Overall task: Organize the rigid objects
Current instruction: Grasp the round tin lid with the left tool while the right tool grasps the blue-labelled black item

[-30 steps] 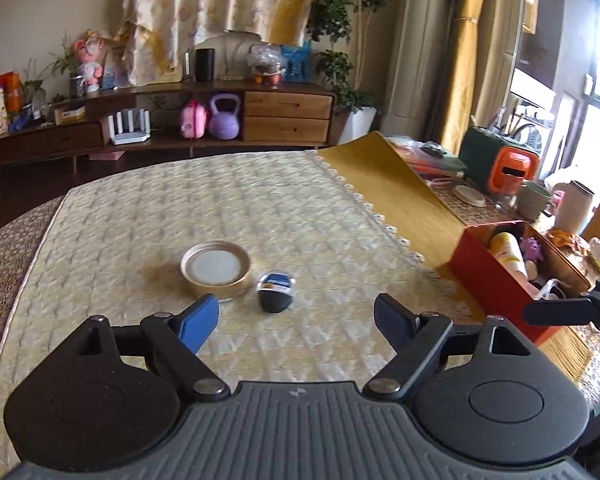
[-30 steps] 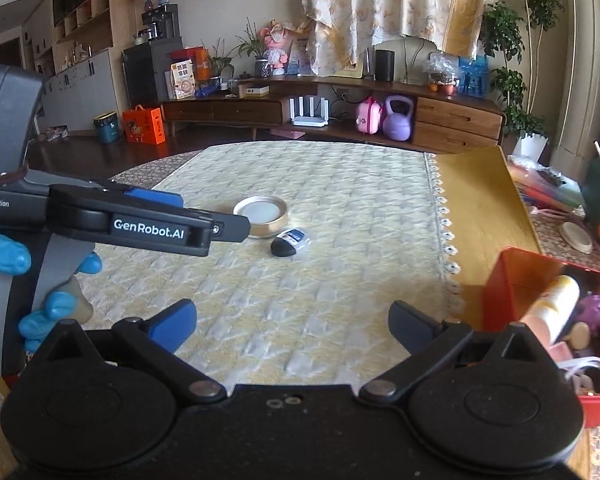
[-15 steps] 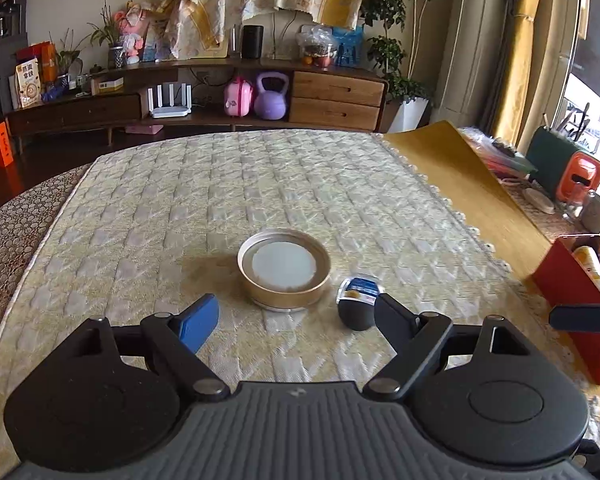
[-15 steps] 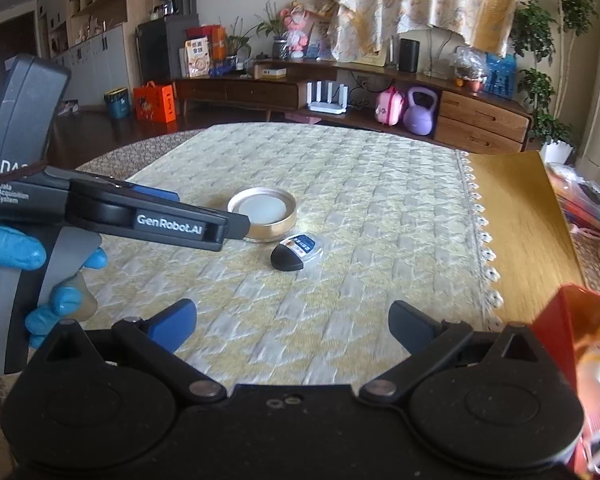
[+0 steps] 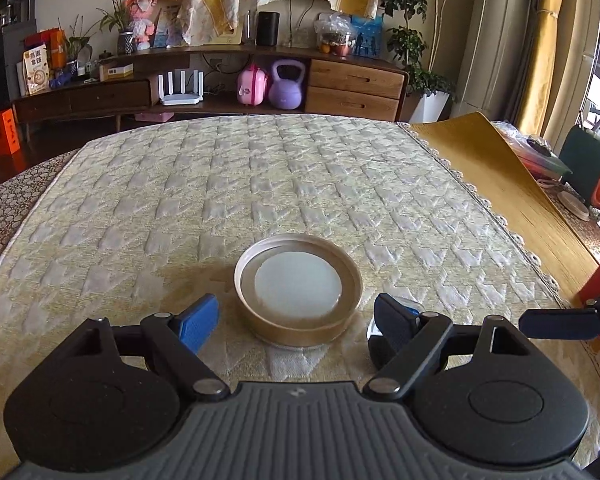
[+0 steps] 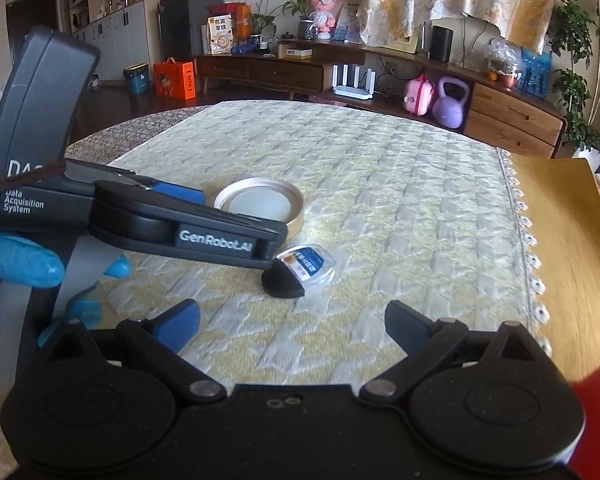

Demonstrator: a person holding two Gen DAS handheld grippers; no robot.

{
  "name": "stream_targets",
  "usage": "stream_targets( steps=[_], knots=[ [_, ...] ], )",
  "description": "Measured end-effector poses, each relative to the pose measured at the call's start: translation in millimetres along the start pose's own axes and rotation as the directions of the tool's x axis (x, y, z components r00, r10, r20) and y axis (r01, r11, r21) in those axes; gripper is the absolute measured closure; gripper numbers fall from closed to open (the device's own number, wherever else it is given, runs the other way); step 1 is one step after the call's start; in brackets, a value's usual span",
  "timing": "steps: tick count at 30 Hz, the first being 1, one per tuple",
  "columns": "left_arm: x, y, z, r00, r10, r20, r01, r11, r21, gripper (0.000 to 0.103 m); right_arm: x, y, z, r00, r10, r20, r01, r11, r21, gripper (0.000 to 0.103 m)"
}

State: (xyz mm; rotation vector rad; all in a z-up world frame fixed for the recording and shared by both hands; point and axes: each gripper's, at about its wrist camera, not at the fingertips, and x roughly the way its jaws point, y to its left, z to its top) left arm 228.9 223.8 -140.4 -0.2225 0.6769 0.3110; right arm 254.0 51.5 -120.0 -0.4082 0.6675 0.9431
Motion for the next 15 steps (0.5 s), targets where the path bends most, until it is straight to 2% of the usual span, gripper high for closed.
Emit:
stream_targets(
  steps=[7, 15],
  knots=[
    [14.3, 0.6, 5.2, 1.000, 0.016, 0.007, -0.016, 1.000, -0.002, 0.018, 23.6, -5.5, 5.6, 1.000, 0.009, -0.015, -0.009, 1.000, 0.012, 0.012],
    [25.1, 4.3, 8.0, 1.000, 0.008, 0.020, -0.008, 1.000, -0.014, 0.018, 41.3, -3.9, 10.2, 0.999, 0.022, -0.030, -0.022, 1.000, -0.005, 0.029]
  ],
)
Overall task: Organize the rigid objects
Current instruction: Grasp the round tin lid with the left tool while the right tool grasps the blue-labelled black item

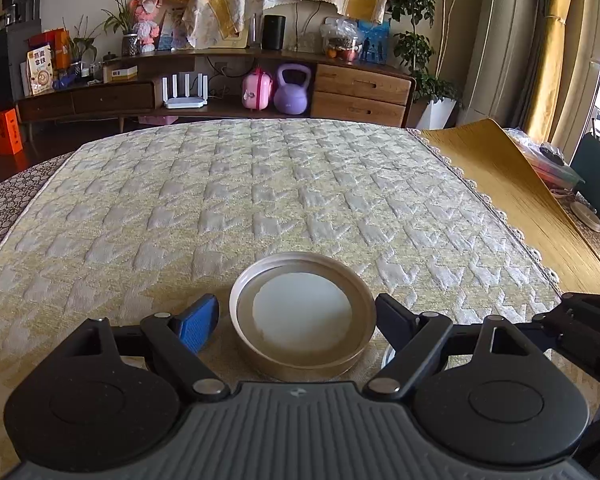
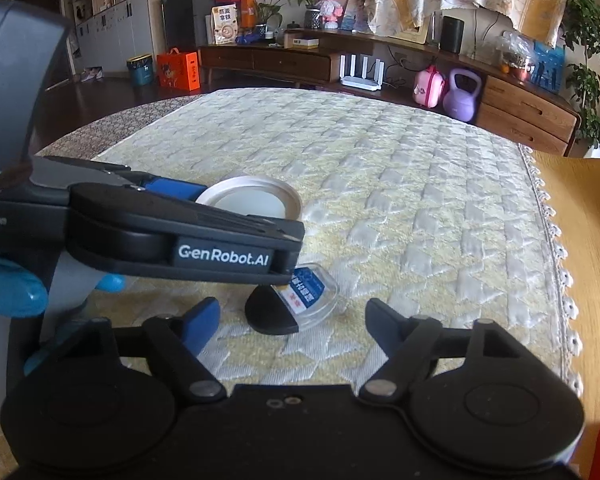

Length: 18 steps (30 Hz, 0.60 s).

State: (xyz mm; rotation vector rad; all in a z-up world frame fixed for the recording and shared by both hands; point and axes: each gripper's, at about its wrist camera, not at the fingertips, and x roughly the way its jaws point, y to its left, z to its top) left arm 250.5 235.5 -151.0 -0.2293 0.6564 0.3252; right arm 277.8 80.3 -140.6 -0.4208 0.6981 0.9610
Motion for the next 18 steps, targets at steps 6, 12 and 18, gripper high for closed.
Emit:
stream_targets(
  steps=[6, 12, 18],
  knots=[
    [3.9, -0.1, -2.0, 1.000, -0.005, -0.005, 0.005, 1.000, 0.009, 0.024, 3.0, -0.9, -0.1, 1.000, -0.011, 0.013, 0.011, 1.000, 0.010, 0.040],
    [0.8, -7.2, -5.0, 1.000, 0.008, 0.000, -0.008, 0.999, 0.044, 0.025, 1.3, -2.5, 0.9, 0.999, -0.022, 0.028, 0.021, 1.000, 0.021, 0.052],
    [-5.8, -10.8, -5.0, 1.000, 0.010, -0.002, -0.009, 0.999, 0.049, 0.025, -5.9, -5.0, -4.2, 0.998, -0.049, 0.034, 0.048, 0.998, 0.049, 0.052]
  ],
)
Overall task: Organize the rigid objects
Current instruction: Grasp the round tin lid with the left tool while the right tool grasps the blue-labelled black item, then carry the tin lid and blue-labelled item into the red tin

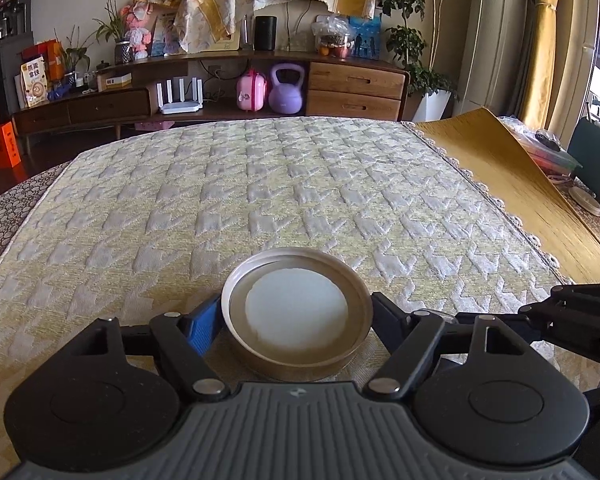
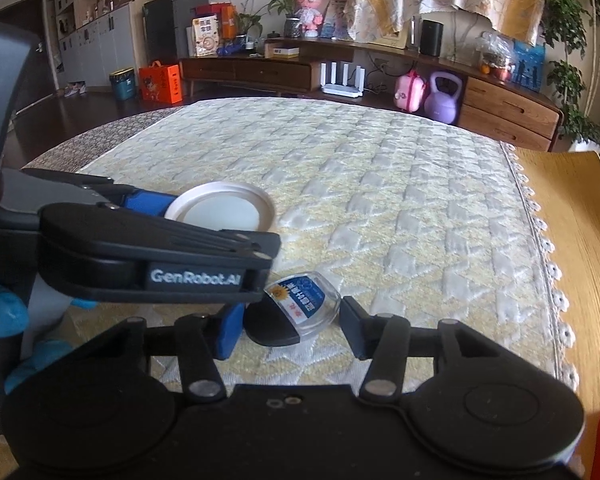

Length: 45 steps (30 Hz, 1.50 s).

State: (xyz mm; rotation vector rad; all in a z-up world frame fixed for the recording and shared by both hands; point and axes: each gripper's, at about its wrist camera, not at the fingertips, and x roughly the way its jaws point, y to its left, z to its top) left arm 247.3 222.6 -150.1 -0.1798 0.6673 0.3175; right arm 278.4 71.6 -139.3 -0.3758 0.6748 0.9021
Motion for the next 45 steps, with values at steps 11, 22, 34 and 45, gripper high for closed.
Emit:
stream_targets(
  steps=[11, 22, 34, 45],
  knots=[
    [-34.8, -16.9, 5.4, 0.999, -0.040, 0.001, 0.040, 0.999, 0.012, 0.025, -41.9, -9.2, -10.7, 1.000, -0.019, 0.014, 0.018, 0.999, 0.050, 0.052],
    [-87.4, -47.3, 7.7, 0.995, -0.103, 0.007, 0.102, 0.993, 0.051, 0.025, -108.7, -20.4, -21.0, 0.998, -0.054, 0.038, 0.051, 0.994, 0.093, 0.052],
    [-142.9, -97.7, 1.5, 0.986, -0.165, 0.000, 0.164, 0.979, 0.122, 0.025, -184.8, -37.6, -42.4, 0.991, -0.106, 0.077, 0.093, 0.984, 0.154, 0.052],
    [-181.8, -151.9, -1.9, 0.976, -0.216, 0.002, 0.211, 0.957, 0.199, 0.025, -238.2, -66.3, -70.1, 0.980, -0.166, 0.106, 0.140, 0.966, 0.215, 0.052]
  ],
)
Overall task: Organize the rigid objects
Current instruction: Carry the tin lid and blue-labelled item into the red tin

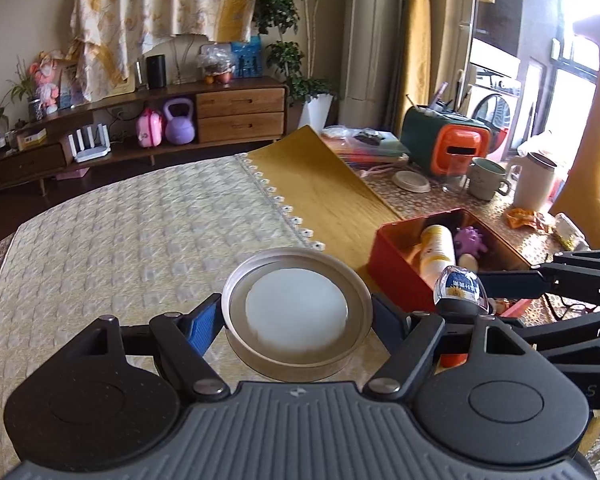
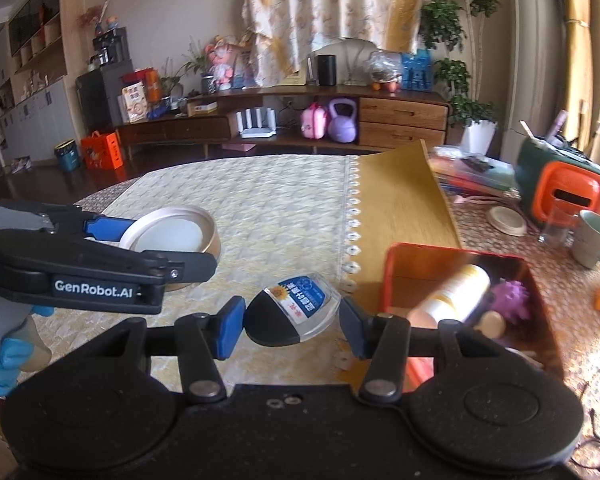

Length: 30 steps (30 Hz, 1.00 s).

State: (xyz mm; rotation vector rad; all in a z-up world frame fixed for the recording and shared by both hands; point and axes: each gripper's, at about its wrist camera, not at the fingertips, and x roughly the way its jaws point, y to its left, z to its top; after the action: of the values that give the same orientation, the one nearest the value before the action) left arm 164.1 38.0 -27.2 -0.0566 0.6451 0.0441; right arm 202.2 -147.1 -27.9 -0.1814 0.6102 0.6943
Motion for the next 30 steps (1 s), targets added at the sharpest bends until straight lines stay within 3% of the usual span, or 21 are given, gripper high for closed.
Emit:
stream_targets(
  steps=[13, 30],
  knots=[
    [7.2, -70.7, 6.7, 0.998, -0.066, -0.011, 0.067, 0.994, 0.090, 0.025, -33.4, -56.3, -17.4, 0.998, -0.056, 0.032, 0.054, 0.997, 0.053, 0.052],
    [67.3, -137.3, 16.4, 0.990, -0.119, -0.070, 0.128, 0.981, 0.143, 0.025, -38.3, -133.0, -41.4, 0.990, -0.140, -0.011, 0.141, 0.985, 0.104, 0.052]
  ],
)
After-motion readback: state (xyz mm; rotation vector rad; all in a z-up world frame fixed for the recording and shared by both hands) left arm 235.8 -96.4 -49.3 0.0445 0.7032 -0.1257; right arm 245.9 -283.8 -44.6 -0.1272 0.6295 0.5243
